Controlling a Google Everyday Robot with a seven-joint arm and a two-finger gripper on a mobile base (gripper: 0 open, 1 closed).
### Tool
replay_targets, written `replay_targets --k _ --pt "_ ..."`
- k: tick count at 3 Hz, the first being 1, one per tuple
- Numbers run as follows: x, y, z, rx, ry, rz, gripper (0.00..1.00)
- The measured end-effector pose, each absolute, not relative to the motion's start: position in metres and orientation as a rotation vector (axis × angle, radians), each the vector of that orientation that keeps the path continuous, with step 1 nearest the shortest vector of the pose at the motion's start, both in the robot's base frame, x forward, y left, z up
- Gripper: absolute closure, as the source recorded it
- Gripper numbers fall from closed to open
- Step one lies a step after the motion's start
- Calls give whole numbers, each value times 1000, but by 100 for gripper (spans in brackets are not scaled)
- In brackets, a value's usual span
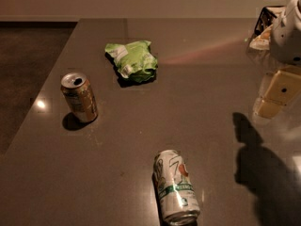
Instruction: Move orange can near 7up can
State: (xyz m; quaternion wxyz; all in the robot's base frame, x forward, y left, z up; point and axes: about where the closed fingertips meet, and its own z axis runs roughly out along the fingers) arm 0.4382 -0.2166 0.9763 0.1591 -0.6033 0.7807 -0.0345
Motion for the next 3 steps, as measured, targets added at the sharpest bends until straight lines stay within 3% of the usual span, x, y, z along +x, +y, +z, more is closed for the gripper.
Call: replay_targets --k 3 --pt "446 -192 963 -1689 2207 -20 0"
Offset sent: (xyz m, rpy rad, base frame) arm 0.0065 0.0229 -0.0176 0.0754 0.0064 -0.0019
